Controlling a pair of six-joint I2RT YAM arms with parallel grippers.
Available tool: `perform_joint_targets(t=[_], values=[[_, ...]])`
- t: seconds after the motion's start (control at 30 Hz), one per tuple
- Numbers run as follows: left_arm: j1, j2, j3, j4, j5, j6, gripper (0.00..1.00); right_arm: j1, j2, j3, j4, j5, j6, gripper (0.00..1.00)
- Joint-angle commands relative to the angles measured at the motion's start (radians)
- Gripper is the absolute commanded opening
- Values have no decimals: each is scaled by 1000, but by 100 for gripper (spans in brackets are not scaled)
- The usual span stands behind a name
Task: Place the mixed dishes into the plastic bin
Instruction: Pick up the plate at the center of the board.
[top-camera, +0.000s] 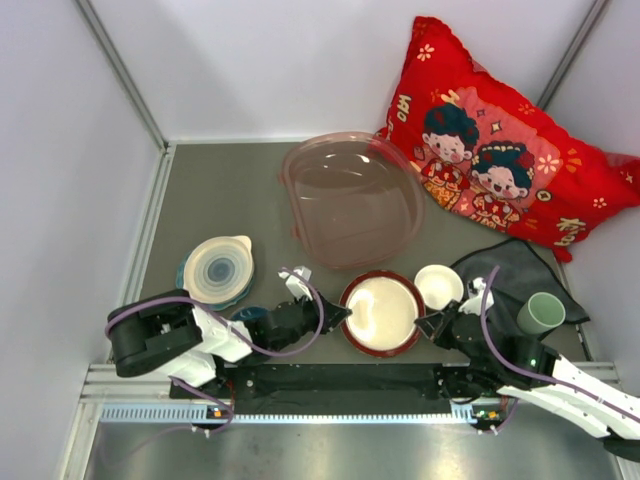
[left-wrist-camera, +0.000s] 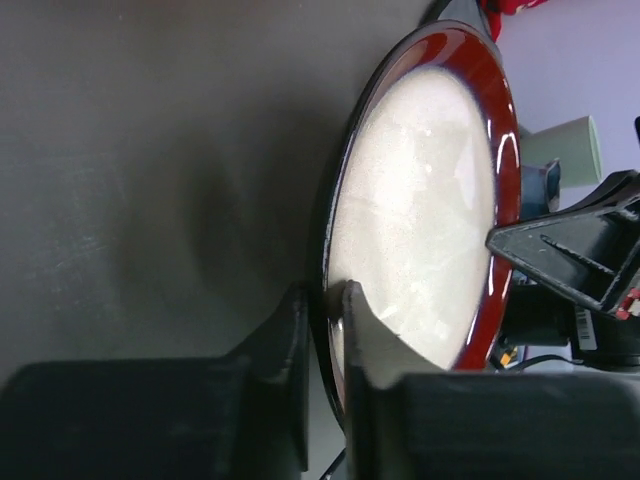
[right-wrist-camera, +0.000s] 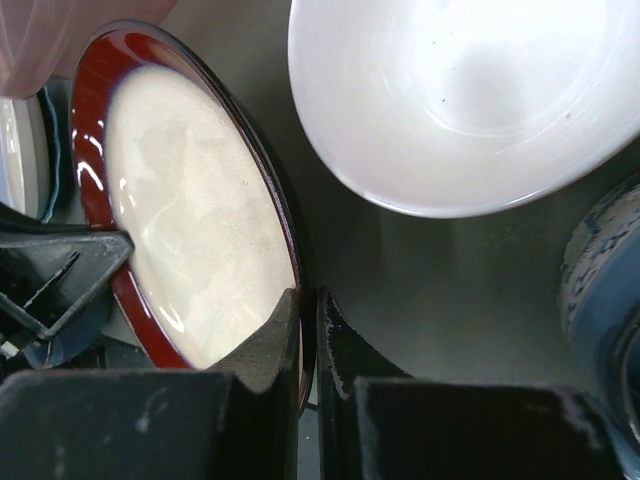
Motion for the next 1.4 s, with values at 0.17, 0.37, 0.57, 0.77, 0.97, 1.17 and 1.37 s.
perform_joint_targets(t=[0.17, 0.37, 0.57, 0.77, 0.97, 1.17, 1.37], values=[[-12, 14, -1, 191, 68, -11, 0, 11, -91, 49, 224, -24, 50, 0], [-7, -27, -1, 192, 82, -25, 0, 10, -97, 32, 207, -22, 52, 8], [7, -108, -5, 182, 86, -39, 0, 10, -114, 18, 184, -18, 56, 28], [24, -246, 1, 77, 71, -29, 0, 10, -124, 8, 182, -16, 59, 38], [59, -346, 5, -1, 94, -28, 0, 11, -122, -26, 241, -30, 53, 42], [73, -372, 7, -12, 111, -40, 0, 10, -120, -71, 293, -53, 52, 44], [76, -355, 5, 19, 126, -54, 0, 10, -122, -97, 347, -65, 36, 42]])
